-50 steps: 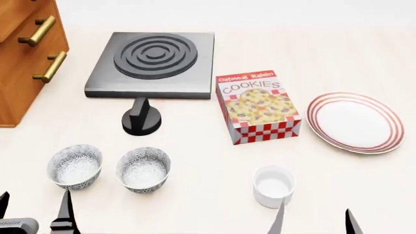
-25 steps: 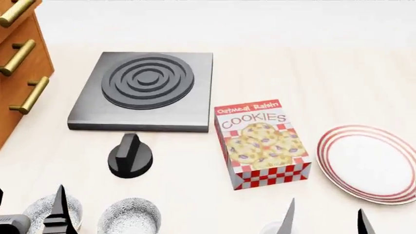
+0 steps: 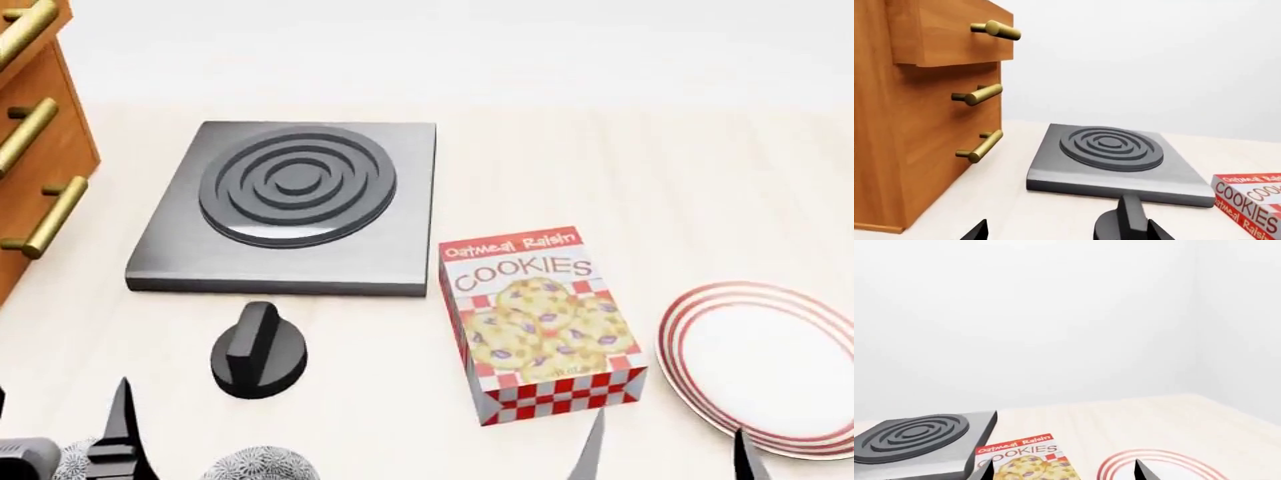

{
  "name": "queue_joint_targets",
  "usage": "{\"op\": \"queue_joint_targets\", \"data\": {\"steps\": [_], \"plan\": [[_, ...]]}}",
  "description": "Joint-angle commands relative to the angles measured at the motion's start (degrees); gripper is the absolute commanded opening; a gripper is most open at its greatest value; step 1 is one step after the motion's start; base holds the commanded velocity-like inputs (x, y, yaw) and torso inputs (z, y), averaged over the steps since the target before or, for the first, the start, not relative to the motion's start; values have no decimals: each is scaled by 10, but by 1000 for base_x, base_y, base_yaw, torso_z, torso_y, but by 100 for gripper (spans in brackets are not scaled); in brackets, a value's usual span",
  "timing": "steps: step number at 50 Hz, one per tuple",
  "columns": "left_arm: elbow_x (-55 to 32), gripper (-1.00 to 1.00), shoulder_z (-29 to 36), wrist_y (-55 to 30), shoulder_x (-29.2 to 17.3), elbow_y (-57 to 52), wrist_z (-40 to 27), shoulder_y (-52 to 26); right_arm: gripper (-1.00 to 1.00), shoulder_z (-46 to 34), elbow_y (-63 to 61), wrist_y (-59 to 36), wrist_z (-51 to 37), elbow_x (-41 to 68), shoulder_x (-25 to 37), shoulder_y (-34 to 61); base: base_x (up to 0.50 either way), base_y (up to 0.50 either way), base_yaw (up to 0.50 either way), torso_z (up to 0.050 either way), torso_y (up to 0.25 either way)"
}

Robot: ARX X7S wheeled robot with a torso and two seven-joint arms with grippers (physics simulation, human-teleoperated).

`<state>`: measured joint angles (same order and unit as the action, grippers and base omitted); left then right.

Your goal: Pick the akita bowl from table center and place it on the plate.

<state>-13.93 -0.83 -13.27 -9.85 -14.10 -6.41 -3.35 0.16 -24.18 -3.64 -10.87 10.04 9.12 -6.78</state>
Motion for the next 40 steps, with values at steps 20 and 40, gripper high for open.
{"op": "queue_joint_targets", "data": {"steps": [20,40], "plan": [[-22,100,-13,4,-12,-1,-15,8,100,-104,67,-272,100,192,-2,207,0,0,0,0,0],[-31,100,-71,36,-32,36,-40,-3,100,-126,213,-429,152,315,-24,351,0,0,0,0,0]]}}
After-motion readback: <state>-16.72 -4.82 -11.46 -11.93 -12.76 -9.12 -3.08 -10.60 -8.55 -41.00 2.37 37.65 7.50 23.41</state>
